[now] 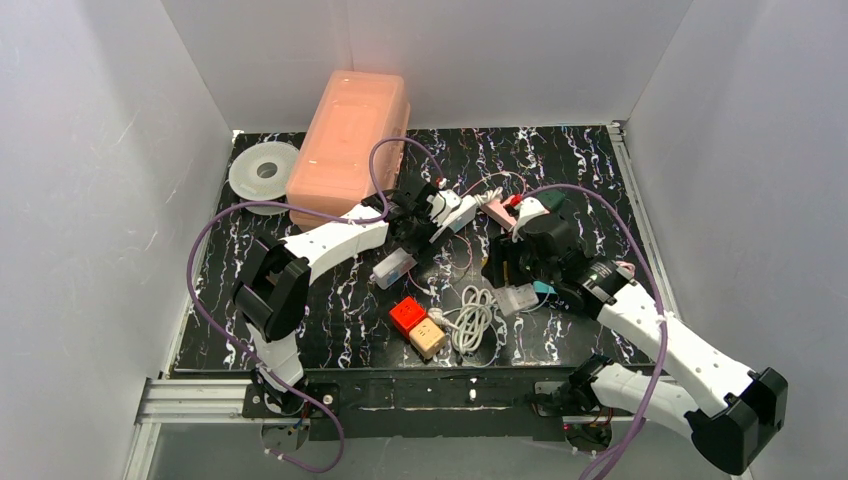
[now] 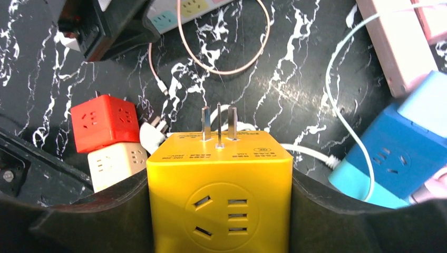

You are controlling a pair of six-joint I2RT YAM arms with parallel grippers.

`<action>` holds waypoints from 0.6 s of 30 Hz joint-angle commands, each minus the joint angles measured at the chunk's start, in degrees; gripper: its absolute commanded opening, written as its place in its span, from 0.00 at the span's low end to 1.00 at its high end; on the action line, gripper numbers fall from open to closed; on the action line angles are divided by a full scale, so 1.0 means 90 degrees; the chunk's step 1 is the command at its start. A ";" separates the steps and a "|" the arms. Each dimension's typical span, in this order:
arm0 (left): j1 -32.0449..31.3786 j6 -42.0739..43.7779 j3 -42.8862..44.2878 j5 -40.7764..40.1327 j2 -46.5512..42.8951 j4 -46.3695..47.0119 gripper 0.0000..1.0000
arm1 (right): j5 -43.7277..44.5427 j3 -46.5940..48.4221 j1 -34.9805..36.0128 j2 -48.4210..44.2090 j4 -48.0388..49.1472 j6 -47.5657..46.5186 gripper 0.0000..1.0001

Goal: Pull the plug off the socket
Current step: Remove the plug from the socket.

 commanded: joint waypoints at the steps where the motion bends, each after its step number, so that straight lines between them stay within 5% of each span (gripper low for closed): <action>1: -0.0013 -0.0205 -0.0047 0.0358 -0.0337 -0.0274 0.75 | 0.0122 0.0290 -0.0009 -0.0325 -0.0352 0.0200 0.01; 6: -0.0011 -0.0224 -0.0115 0.0601 -0.1060 -0.0665 0.98 | -0.0222 0.0578 -0.0002 -0.0368 -0.0615 0.0172 0.01; 11: 0.0058 -0.0071 -0.0248 0.1229 -0.2667 -0.1371 0.98 | -0.0198 0.0999 0.0607 0.0180 -0.0621 0.0139 0.01; 18: 0.0878 0.0366 -0.0740 0.1846 -0.4837 -0.2318 0.98 | 0.0102 0.1824 0.2731 0.1952 0.0108 0.0394 0.01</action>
